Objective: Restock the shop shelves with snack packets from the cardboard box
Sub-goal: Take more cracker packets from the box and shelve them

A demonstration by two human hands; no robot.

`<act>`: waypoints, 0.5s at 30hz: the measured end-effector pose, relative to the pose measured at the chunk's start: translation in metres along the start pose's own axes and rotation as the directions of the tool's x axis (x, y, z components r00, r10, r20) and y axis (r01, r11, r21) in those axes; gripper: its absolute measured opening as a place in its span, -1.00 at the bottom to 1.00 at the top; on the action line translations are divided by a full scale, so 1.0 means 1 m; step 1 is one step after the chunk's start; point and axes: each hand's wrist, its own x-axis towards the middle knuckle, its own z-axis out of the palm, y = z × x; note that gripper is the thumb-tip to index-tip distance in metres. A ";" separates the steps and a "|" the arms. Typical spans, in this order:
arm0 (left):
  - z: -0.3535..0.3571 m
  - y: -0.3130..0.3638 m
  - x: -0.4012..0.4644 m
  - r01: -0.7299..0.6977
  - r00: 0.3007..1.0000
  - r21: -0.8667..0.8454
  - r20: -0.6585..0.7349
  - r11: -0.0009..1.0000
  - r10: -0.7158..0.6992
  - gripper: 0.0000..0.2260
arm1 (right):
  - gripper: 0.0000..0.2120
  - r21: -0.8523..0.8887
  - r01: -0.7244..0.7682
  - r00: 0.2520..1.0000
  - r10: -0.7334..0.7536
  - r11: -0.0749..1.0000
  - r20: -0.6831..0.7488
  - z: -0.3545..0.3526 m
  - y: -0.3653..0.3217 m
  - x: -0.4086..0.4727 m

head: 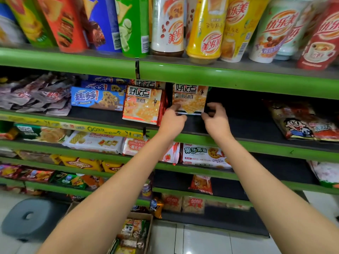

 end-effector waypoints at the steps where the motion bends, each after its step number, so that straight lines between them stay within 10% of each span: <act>1: -0.005 0.000 -0.007 -0.004 1.000 -0.027 -0.013 1.000 0.004 -0.57 | -0.66 0.031 0.030 0.999 -0.030 0.999 0.014 -0.001 -0.004 -0.009; 15: -0.119 -0.067 -0.147 0.283 0.958 -0.048 -0.043 0.958 -0.285 -0.89 | -0.84 0.180 -0.083 0.895 -0.006 0.980 0.446 0.056 -0.002 -0.147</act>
